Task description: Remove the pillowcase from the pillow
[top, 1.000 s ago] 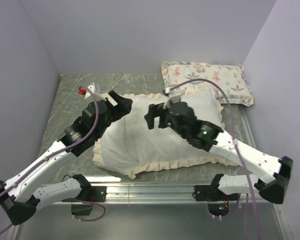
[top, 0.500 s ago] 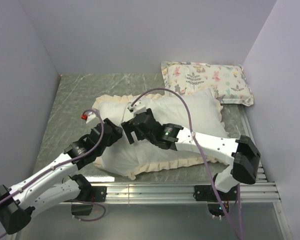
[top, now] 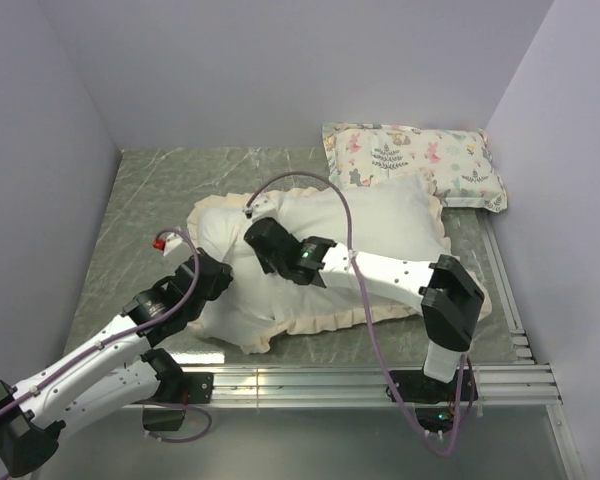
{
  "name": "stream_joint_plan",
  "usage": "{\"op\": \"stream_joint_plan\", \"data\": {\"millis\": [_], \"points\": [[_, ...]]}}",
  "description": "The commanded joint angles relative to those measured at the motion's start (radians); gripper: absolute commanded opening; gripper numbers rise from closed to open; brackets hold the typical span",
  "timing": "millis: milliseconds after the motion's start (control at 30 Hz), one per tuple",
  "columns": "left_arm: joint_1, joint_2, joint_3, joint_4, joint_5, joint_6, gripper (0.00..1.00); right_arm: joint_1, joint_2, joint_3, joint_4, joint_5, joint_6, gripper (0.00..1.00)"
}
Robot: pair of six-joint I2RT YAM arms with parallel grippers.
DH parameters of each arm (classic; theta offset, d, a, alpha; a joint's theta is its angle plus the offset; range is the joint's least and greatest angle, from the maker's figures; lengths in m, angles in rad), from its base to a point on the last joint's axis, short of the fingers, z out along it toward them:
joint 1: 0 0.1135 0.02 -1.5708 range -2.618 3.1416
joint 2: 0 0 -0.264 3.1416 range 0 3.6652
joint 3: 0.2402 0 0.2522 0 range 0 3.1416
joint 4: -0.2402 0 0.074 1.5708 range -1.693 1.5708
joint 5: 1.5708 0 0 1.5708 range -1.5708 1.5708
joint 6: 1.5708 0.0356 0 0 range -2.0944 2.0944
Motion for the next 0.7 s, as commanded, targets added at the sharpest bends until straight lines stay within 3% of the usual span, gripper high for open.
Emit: {"op": "stream_joint_plan", "data": {"millis": [0, 200, 333, 433, 667], "points": [[-0.003, -0.003, 0.001, -0.011, -0.021, 0.003, 0.0, -0.135, -0.066, -0.02, -0.119, -0.034, 0.05, 0.0], [0.018, -0.023, -0.051, -0.037, -0.052, -0.029, 0.01, -0.355, -0.302, -0.118, -0.11, -0.065, 0.105, 0.0], [0.15, -0.052, -0.151, 0.027, 0.023, -0.014, 0.01, -0.435, -0.428, -0.204, -0.087, -0.063, 0.118, 0.0], [0.254, -0.054, -0.254, 0.15, 0.137, 0.026, 0.0, -0.449, -0.47, -0.244, -0.072, -0.077, 0.121, 0.0], [0.268, 0.112, -0.393, 0.438, 0.35, 0.098, 0.01, -0.346, -0.424, -0.281, -0.027, -0.111, 0.113, 0.0]]}}
